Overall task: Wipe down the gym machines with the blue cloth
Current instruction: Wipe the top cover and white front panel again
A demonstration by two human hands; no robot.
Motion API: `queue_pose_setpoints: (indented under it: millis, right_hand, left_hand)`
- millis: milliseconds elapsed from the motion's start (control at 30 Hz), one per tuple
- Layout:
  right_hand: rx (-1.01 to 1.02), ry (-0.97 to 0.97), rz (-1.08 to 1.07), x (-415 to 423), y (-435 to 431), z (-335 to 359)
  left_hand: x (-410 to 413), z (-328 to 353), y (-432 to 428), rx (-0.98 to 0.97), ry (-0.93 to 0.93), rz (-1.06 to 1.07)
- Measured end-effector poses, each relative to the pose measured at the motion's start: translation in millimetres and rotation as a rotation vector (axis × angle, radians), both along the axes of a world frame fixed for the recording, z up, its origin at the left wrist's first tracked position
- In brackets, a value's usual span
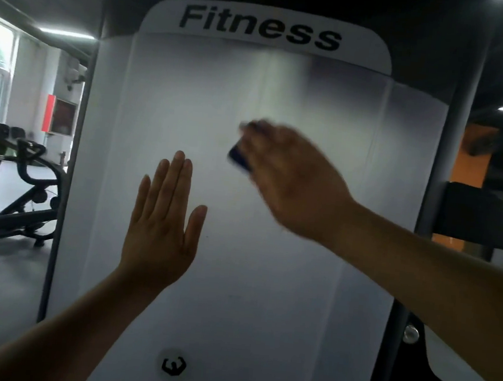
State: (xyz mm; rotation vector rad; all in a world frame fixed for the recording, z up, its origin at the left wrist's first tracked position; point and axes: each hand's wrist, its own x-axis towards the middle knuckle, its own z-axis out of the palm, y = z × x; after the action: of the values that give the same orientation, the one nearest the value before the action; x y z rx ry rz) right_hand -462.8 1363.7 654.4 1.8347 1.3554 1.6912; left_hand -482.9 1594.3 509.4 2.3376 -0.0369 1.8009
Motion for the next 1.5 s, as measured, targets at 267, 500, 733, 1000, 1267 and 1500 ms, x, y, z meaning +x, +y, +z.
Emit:
queue_pose_setpoints:
  millis: [267, 500, 733, 1000, 1267, 1500]
  right_hand:
    - [-0.022, -0.048, -0.067, -9, 12, 41]
    - [-0.296, 0.023, -0.076, -14, 45, -37]
    - [0.110, -0.006, -0.089, -19, 60, 29]
    - [-0.355, -0.035, -0.118, -17, 86, -26]
    - [-0.070, 0.070, -0.079, -17, 112, -36]
    - [-0.187, 0.033, -0.091, -16, 127, -35]
  left_hand:
    - [-4, -10, 7, -0.046, -0.011, -0.056]
    - [3, -33, 15, -0.118, 0.001, -0.027]
    - [-3, -34, 22, -0.135, -0.006, -0.127]
    - [-2, -53, 38, -0.216, 0.026, -0.090]
    - [-6, -77, 57, -0.229, 0.032, -0.110]
    - [-7, -105, 59, -0.302, 0.053, -0.132]
